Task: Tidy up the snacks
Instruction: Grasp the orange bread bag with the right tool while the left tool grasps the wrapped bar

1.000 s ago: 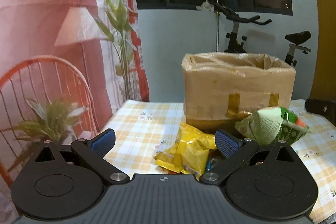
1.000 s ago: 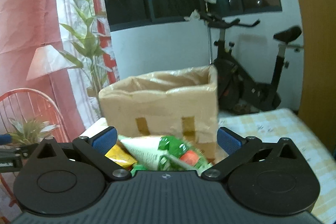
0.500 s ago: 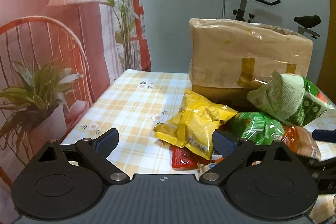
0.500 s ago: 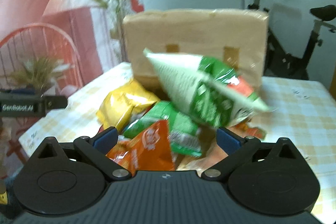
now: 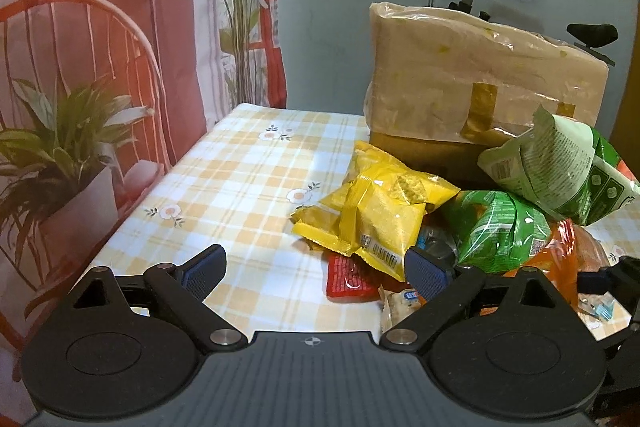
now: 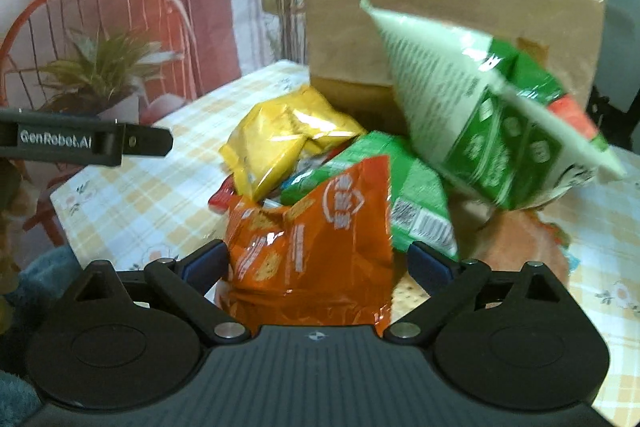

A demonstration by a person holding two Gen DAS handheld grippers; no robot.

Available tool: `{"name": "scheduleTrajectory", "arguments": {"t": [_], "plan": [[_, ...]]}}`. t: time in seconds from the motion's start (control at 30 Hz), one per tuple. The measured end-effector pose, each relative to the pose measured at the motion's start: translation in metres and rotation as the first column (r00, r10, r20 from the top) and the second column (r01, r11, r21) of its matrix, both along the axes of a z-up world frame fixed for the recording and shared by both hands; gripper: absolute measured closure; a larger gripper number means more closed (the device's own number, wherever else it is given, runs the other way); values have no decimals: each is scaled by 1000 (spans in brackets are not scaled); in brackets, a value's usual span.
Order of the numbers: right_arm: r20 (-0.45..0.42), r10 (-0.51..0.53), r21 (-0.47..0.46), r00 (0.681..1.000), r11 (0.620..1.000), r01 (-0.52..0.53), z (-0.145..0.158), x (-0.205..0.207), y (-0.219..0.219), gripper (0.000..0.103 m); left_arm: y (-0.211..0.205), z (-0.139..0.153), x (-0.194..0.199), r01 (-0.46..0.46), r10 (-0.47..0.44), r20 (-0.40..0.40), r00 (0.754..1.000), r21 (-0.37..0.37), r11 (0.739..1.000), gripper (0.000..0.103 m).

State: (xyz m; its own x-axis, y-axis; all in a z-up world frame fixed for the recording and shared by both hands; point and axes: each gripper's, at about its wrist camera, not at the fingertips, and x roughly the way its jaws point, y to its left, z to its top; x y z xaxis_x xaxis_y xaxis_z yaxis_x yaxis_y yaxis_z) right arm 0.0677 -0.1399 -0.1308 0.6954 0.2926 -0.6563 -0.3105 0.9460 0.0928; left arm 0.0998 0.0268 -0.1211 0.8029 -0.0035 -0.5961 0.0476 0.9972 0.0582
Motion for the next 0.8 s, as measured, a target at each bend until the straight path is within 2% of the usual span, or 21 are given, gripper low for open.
{"name": "scheduleTrajectory", "arguments": {"t": [0.13, 0.27, 0.3, 0.5, 0.57, 0.67, 0.7, 0.77, 0.8], "plan": [[-11, 33, 4, 999, 999, -33, -5, -3, 4, 6, 0, -4, 2, 3, -3, -18, 1000, -6, 1000, 6], [-7, 33, 7, 999, 999, -33, -6, -6, 2, 14, -2, -5, 2, 13, -13, -23, 1000, -10, 1000, 6], [-10, 29, 17, 1000, 999, -29, -6, -7, 0, 19, -2, -5, 2, 16, -16, -22, 1000, -11, 1000, 6], [53, -10, 56, 999, 998, 7, 6, -19, -12, 32, -1, -7, 2, 35, -37, -29, 999, -37, 999, 16], [113, -46, 71, 992, 997, 38, 16, -26, -19, 33, -2, -8, 0, 56, -57, -25, 998, -54, 997, 25], [182, -102, 60, 978, 994, 93, 29, -31, -27, 33, -5, -10, 0, 113, -114, -16, 993, -77, 991, 32], [193, -118, 57, 974, 992, 109, 31, -32, -28, 33, -8, -12, 3, 151, -152, -9, 988, -72, 986, 33], [198, -151, 62, 968, 988, 141, 34, -34, -34, 33, -12, -17, 9, 207, -207, -10, 978, -49, 977, 47], [194, -164, 66, 967, 986, 154, 34, -34, -36, 33, -16, -20, 14, 237, -238, -23, 971, -37, 971, 49]]}}
